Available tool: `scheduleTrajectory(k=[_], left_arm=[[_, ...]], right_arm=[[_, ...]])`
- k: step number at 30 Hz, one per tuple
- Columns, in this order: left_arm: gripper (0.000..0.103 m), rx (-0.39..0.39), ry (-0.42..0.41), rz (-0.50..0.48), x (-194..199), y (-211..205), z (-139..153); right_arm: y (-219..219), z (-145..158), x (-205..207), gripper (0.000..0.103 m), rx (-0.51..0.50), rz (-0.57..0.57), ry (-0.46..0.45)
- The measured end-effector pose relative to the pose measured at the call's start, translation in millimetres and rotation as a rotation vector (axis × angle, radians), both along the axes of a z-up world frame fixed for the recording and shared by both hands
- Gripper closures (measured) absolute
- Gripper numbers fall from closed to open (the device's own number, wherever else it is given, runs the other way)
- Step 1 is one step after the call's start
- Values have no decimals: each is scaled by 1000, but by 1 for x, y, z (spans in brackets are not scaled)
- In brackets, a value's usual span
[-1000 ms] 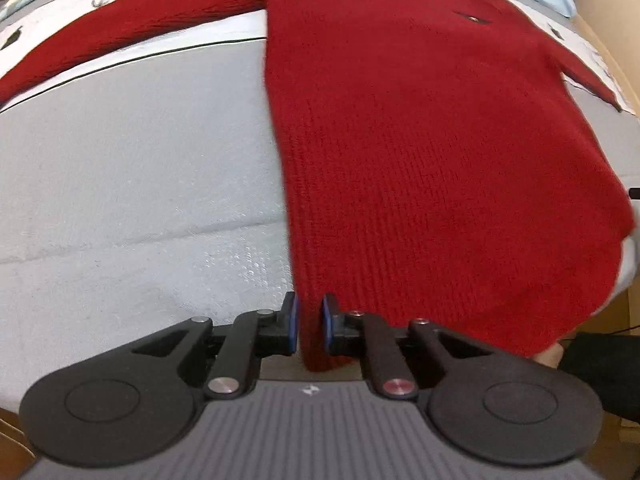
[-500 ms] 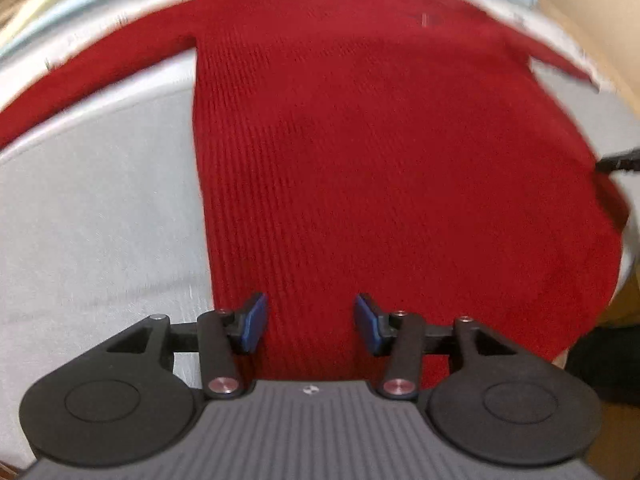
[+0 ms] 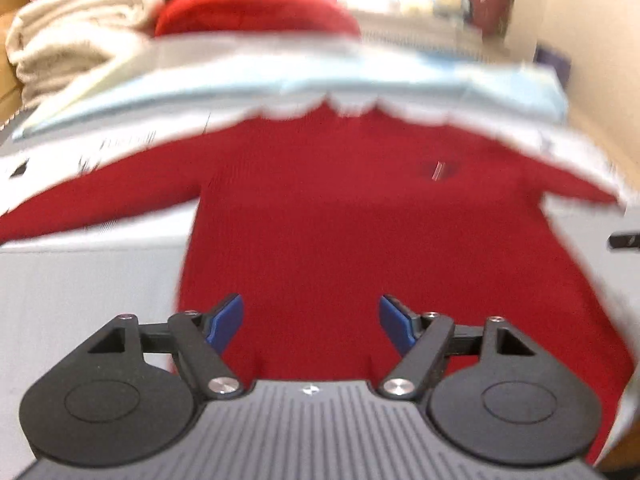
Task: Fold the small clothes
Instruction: 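Open both grippers and lift them off the flattened sweater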
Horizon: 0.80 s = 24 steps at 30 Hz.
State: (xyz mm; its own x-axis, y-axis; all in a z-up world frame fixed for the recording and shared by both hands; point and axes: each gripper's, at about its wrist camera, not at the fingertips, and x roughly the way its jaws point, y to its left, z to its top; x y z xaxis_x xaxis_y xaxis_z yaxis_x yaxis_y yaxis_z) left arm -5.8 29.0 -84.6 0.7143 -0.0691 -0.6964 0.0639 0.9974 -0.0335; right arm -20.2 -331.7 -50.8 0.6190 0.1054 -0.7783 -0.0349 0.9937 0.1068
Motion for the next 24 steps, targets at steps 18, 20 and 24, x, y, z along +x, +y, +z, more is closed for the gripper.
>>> scheduleTrajectory(k=[18,20,24], left_arm=[[21,18,-72,73,81,-69,-1],[21,14,-35,72,89,-68,-4],[21,42,5,46,95,-70,-14]], right_arm=[[-147,-69,96,47,271,-685,-145],[-152,-73,93,47,280,-737,-140],[-169,-86,101,47,329,-780,-150]])
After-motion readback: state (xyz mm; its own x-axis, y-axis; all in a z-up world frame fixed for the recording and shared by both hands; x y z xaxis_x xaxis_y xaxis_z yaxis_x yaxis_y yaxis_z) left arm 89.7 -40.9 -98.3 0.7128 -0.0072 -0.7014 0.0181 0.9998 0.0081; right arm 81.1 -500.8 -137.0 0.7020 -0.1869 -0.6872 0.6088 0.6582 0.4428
